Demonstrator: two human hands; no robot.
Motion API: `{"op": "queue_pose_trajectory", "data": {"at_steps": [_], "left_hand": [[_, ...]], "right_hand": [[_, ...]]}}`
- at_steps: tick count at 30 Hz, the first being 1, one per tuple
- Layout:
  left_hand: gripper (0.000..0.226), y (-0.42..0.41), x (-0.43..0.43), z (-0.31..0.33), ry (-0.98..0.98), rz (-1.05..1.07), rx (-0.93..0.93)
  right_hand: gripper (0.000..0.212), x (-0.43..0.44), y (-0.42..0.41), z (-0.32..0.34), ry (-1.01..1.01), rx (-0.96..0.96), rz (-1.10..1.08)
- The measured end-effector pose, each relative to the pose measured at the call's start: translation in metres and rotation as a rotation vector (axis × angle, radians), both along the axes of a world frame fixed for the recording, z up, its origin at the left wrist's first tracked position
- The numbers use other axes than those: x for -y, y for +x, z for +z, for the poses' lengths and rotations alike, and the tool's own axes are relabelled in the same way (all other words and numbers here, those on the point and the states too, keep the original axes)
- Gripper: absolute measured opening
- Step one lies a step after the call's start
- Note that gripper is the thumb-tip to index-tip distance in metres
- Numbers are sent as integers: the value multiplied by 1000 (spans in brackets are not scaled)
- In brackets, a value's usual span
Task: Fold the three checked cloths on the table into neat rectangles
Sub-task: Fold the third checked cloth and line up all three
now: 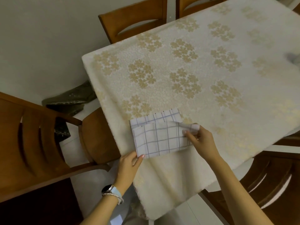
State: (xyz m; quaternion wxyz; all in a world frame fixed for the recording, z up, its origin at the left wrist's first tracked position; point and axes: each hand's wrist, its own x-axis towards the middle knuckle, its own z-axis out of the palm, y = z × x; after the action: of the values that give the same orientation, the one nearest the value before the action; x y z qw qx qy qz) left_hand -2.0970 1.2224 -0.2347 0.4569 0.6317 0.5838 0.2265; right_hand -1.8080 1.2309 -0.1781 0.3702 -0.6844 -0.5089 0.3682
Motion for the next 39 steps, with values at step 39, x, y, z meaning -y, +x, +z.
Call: {"op": "queue_pose_trajectory", "data": {"at_steps": [39], "left_hand": [[33,55,-55,-6,555,-137,-548]], "right_hand": [[36,-59,-58,-66,266,726,176]]}}
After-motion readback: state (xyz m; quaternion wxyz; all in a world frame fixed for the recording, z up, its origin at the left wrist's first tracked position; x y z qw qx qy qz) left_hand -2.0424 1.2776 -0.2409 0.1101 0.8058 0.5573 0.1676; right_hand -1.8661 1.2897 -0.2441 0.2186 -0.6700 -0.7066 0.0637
